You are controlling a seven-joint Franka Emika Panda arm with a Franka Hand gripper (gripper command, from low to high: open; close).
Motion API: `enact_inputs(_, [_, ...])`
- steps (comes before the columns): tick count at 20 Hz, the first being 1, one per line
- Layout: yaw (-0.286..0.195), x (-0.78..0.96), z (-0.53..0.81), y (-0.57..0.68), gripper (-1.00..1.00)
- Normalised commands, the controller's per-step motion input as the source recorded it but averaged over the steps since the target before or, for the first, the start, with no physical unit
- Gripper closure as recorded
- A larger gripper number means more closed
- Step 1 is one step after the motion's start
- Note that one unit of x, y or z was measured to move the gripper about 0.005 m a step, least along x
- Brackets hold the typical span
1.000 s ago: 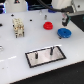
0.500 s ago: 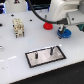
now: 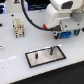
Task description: Insert the blue gear onto the right peg, followed by the red gear
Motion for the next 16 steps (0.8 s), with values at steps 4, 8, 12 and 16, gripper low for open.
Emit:
enact_inputs(4, [0.000,-0.45,0.00,0.03,-1.00])
enact_inputs(8, [0.000,-0.64,0.00,0.01,-1.00])
enact_inputs(12, [0.000,-0.29,-0.07,0.00,1.00])
enact_inputs(16, [0.000,-0.26,-0.10,-0.05,1.00])
